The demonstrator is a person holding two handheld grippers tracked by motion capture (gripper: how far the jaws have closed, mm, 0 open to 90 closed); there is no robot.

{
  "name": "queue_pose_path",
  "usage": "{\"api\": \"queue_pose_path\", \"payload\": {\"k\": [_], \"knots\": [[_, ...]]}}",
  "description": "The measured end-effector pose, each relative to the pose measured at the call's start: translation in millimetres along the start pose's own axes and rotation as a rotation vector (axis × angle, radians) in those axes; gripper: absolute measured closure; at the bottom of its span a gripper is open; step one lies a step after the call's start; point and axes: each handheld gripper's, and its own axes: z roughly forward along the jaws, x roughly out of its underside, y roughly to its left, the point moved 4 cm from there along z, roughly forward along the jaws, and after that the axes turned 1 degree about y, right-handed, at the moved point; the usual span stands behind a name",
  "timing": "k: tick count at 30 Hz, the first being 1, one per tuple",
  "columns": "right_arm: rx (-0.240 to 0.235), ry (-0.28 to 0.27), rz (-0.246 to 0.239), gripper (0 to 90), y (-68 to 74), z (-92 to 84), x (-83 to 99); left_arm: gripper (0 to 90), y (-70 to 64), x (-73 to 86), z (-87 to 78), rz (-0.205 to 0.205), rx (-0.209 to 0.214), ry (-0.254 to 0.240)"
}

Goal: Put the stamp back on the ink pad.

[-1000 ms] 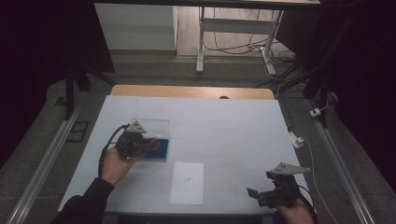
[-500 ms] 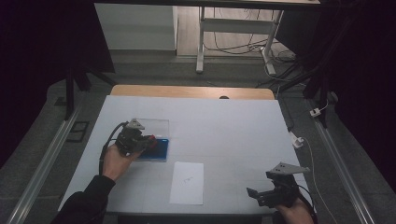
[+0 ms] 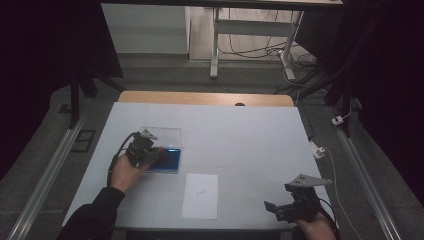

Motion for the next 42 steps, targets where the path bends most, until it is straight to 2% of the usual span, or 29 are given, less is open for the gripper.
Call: {"api": "queue_pose_path", "payload": {"k": [7, 9, 25, 31, 33, 37, 42], "knots": [[0.000, 0.000, 0.001, 0.3, 0.0, 0.0, 0.0, 78.7, 0.1, 1.5, 1.9, 0.001, 0.004, 0.014], [-0.001, 0.000, 0.001, 0.3, 0.0, -0.1, 0.0, 76.1, -0.4, 1.9, 2.8, 0.002, 0.004, 0.019], [-0.005, -0.006, 0.000, 0.3, 0.0, -0.4, -0.1, 40.7, -1.0, 1.1, -11.5, -0.041, 0.043, -0.059], [-0.008, -0.006, 0.001, 0.3, 0.0, -0.2, -0.2, 25.8, -4.0, -0.3, -27.3, -0.050, 0.077, -0.132], [-0.007, -0.006, 0.001, 0.3, 0.1, -0.2, -0.3, 18.0, -5.6, -0.9, -32.4, -0.059, 0.085, -0.155], [-0.006, -0.006, 0.000, 0.3, 0.2, -0.3, -0.3, 11.2, -8.9, 0.4, -41.4, -0.062, 0.088, -0.168], [-0.007, -0.006, 0.003, 0.3, -0.1, -0.2, -0.2, 6.6, -16.3, 6.6, -53.8, -0.041, 0.091, -0.174]]}}
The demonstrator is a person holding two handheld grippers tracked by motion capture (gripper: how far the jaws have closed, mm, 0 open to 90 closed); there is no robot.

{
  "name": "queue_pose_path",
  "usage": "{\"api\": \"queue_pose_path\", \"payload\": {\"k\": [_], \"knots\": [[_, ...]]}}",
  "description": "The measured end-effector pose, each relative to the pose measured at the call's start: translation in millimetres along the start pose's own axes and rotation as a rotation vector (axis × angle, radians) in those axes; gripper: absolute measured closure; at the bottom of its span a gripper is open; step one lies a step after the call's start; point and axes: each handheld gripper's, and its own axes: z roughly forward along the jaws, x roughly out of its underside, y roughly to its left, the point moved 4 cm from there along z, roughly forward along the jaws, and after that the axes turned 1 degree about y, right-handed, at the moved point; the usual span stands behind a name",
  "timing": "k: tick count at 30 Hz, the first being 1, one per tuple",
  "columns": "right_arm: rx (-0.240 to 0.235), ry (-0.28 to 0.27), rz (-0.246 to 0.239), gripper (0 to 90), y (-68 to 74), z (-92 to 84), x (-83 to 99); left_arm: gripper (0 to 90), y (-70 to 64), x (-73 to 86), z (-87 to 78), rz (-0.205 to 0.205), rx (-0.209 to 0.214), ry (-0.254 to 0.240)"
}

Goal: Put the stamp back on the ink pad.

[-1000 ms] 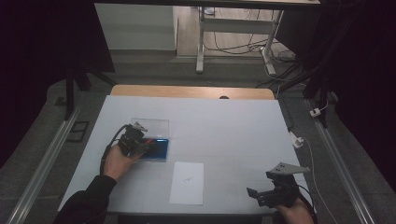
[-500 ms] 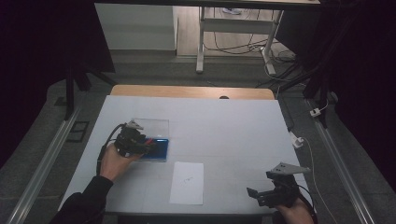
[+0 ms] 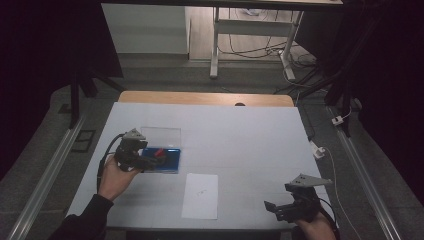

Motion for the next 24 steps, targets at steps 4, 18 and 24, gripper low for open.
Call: {"api": "queue_pose_path", "payload": {"k": [4, 18, 24], "knots": [[0.000, 0.000, 0.001, 0.3, -0.1, 0.0, 0.0, 3.3, -6.2, 6.8, -14.0, -0.004, 0.030, -0.024], [0.000, -0.001, 0.001, 0.3, 0.0, 0.0, -0.2, 0.0, -21.2, 41.2, -49.7, -0.037, 0.083, -0.067], [-0.001, -0.002, 0.000, 0.3, 0.0, 0.0, -0.2, 0.0, -23.6, 60.4, -60.3, -0.055, 0.084, -0.070]]}}
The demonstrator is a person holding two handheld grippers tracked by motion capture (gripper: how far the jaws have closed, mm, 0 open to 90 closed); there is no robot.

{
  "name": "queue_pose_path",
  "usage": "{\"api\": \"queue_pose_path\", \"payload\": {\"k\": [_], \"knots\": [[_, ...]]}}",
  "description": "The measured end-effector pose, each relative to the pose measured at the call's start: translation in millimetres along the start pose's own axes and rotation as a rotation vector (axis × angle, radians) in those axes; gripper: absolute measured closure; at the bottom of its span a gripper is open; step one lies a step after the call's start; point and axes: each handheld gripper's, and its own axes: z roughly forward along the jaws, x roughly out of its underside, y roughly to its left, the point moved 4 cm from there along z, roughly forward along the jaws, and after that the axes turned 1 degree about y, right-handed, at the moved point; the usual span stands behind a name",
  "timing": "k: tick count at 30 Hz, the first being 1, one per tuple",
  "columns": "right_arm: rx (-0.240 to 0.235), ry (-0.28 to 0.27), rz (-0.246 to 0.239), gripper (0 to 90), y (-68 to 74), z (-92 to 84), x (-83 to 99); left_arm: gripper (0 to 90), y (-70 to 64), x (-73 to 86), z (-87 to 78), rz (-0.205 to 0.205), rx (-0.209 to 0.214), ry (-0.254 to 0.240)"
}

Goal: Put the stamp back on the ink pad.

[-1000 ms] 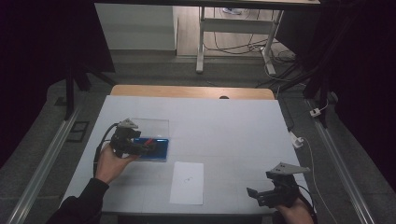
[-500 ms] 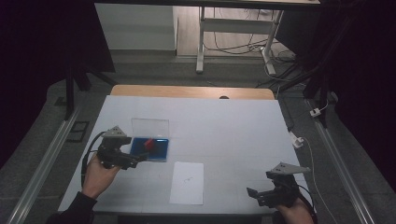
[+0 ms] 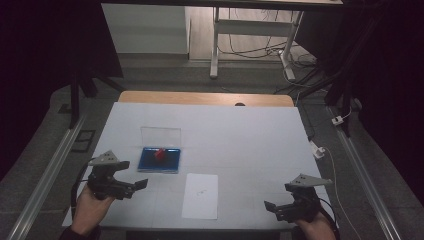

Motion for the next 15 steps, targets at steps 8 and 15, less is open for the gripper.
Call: {"api": "queue_pose_path", "payload": {"k": [8, 15], "knots": [[0.002, 0.001, 0.006, 0.3, 0.1, -0.1, -0.1, 0.0, -0.6, 26.1, -18.4, -0.034, -0.016, -0.006], [0.003, 0.002, 0.007, 0.3, 0.1, -0.1, -0.1, 0.0, 1.6, 41.2, -29.4, -0.054, -0.030, -0.003]]}}
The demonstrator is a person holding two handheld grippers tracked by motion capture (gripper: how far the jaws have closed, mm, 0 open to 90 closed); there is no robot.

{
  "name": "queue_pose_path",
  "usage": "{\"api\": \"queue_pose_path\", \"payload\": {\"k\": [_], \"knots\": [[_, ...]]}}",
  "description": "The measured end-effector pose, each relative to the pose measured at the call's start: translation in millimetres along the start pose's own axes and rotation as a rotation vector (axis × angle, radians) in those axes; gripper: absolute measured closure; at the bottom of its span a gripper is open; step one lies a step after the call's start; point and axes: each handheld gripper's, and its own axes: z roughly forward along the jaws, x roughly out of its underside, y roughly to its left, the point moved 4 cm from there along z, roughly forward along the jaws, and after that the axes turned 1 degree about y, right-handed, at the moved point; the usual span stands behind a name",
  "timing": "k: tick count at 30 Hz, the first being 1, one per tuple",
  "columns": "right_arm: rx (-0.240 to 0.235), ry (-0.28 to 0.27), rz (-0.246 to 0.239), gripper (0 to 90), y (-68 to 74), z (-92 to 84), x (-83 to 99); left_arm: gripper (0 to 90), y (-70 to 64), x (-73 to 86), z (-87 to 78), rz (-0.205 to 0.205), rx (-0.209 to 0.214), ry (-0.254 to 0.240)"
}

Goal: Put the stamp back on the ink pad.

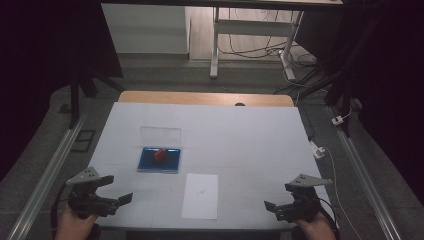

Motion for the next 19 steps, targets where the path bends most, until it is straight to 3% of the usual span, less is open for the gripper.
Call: {"api": "queue_pose_path", "payload": {"k": [15, 19], "knots": [[0.001, 0.002, -0.001, 0.3, 0.3, -0.1, -0.2, 0.0, 1.1, 13.8, -3.5, 0.006, -0.078, 0.083], [0.002, 0.003, -0.005, 0.3, 0.0, 0.1, 0.1, 0.0, 1.2, 13.4, -1.6, 0.002, -0.079, 0.096]]}}
